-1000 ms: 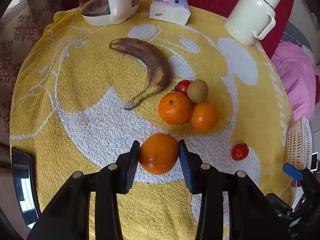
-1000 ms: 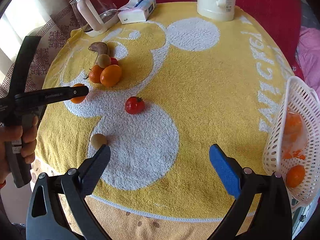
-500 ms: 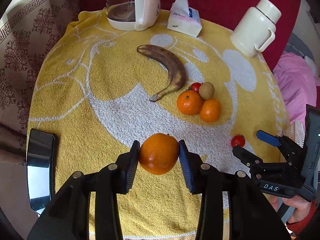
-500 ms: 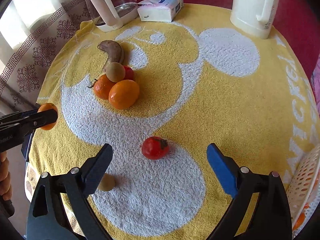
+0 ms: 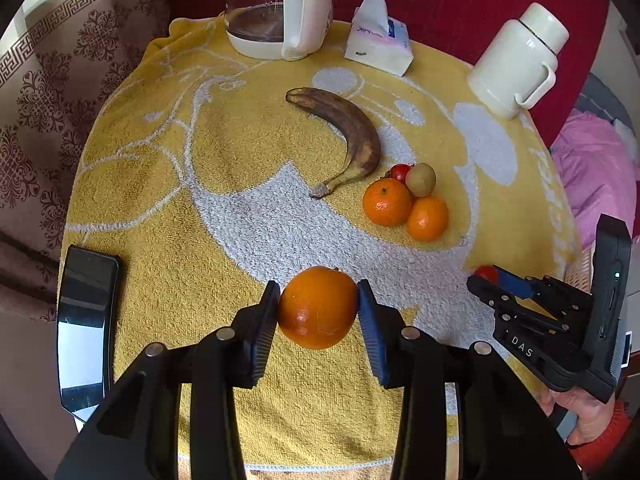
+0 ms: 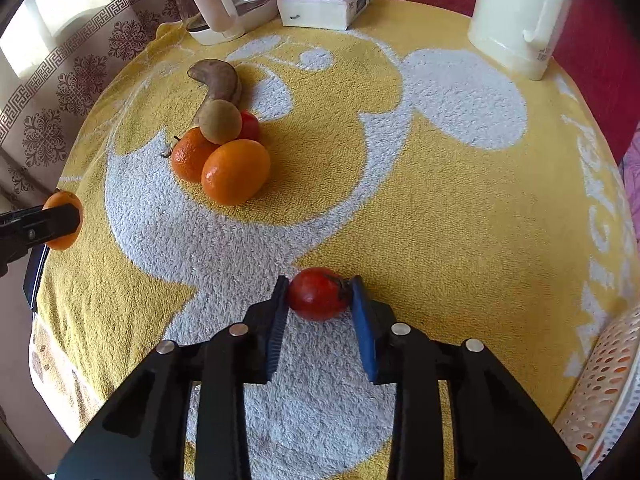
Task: Organize fruits
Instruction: 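Carry the tomato into the basket and open the right tool while left holds the orange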
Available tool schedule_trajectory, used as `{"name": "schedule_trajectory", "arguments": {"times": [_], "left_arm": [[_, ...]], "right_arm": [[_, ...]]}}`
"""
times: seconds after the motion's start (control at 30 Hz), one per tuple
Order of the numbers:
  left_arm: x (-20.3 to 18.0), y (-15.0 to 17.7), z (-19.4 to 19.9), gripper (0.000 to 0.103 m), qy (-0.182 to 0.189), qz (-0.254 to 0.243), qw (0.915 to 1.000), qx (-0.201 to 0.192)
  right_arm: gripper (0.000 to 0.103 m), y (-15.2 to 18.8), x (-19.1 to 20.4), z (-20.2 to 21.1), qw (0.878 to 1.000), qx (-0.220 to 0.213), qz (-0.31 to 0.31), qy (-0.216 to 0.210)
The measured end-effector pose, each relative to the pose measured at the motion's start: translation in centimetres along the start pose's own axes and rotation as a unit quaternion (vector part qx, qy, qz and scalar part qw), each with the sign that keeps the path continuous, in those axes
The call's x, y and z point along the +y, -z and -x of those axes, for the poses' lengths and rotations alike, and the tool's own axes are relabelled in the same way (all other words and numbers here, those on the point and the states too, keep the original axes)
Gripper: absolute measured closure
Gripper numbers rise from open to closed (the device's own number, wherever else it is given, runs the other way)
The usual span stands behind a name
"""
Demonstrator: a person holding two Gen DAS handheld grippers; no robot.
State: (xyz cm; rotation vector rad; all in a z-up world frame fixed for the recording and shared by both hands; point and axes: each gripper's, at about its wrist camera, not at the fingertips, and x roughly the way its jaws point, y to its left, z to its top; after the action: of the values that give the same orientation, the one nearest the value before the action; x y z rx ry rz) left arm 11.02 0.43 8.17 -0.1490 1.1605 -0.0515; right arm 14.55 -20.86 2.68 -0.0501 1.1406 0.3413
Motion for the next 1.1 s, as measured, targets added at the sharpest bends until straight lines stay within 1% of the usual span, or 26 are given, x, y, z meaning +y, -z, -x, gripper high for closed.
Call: {"name": "schedule_trajectory", "arguments": {"times": [0.1, 0.3, 0.5, 0.6, 0.8, 1.1], "left_arm": [[-0.3, 0.1, 0.1, 0.063, 0.001, -0.004, 1.0000, -0.001], [-1.0, 0.2, 0.5, 0.063, 0.002, -0.009, 0.9999, -0.006], [-2.6, 0.0, 1.1, 0.063, 0.006, -0.018, 0.9997, -0.014], [-3.7, -0.1, 1.5, 0.063, 0.010, -0.026, 0.9995, -0.018], [-6.4, 0.1, 2.4, 0.063, 0.017, -0.042, 0.9986, -0.028], [-11.2, 0.8, 3.5, 0.063, 0.033, -0.067, 0.9964, -0.039]], "right_arm": [[0.073, 0.4, -0.5, 0.8, 1.000, -0.005, -0.017, -0.013], [0.073, 1.1, -1.4, 3.6, 0.998, -0.026, -0.046, -0.038], [0.073, 1.9, -2.5, 6.8, 0.996, -0.053, -0.062, -0.040], [0.073, 2.5, -3.2, 8.5, 0.994, -0.069, -0.071, -0.036], [0.073, 4.3, -5.7, 11.6, 0.991, -0.095, -0.096, -0.012], [0.073, 8.1, -11.0, 15.3, 0.983, -0.115, -0.144, 0.020]]}}
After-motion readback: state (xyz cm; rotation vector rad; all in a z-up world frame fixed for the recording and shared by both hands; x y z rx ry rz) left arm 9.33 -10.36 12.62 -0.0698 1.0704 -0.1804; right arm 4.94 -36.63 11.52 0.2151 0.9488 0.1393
